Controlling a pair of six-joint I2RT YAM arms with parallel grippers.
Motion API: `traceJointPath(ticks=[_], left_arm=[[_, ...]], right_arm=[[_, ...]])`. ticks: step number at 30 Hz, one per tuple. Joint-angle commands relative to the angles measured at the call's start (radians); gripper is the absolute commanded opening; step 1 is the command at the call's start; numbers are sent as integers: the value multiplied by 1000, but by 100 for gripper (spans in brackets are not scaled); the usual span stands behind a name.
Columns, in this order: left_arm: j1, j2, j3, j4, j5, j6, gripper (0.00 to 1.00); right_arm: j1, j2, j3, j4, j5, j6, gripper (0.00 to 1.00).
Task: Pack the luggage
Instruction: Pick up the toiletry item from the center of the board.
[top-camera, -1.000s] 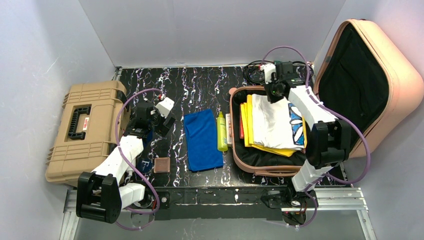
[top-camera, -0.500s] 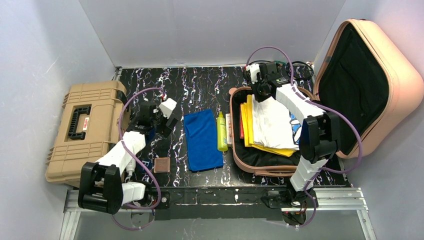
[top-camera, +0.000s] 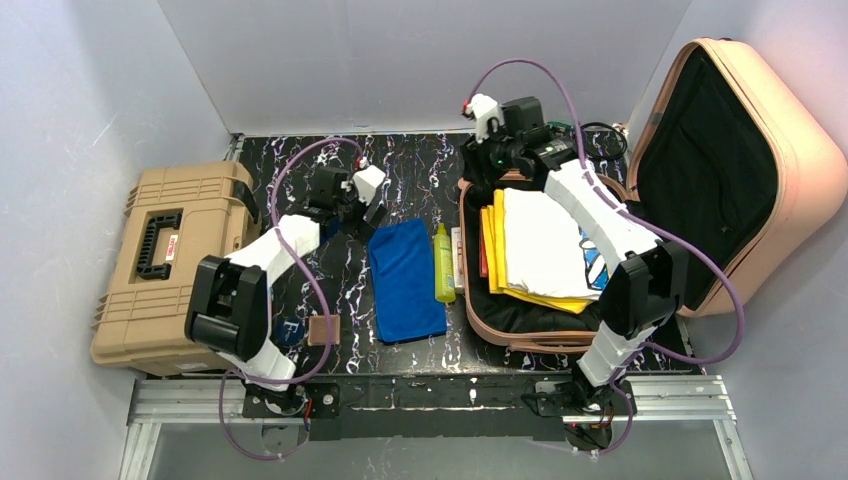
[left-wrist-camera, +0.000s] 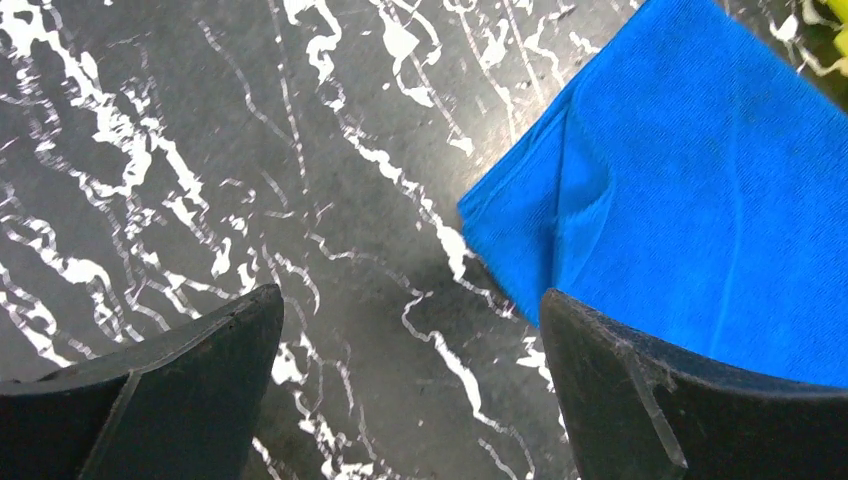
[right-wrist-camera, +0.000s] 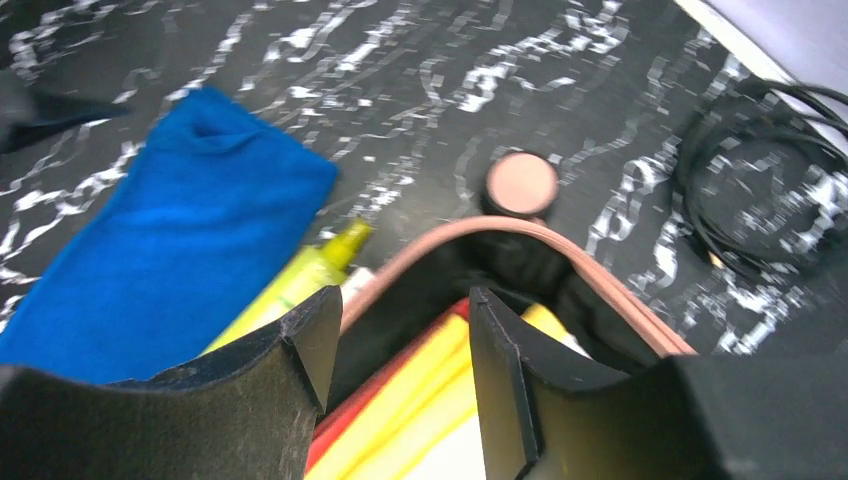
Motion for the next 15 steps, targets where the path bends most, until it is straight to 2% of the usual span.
traceJointPath(ticks=[1, 6, 9, 15], left_arm=[[-13, 66, 60, -43, 74, -45, 98], [-14, 95, 52, 17, 209, -8, 98], [-15, 121, 79, -2, 280, -5, 94], [-22, 153, 93, 7, 260, 0, 94]], right_arm=[[86, 8, 51, -26, -70, -1, 59], [112, 30, 69, -15, -83, 10, 60], [112, 23, 54, -1, -86, 12, 60], [113, 1, 22, 19, -85, 13, 60]])
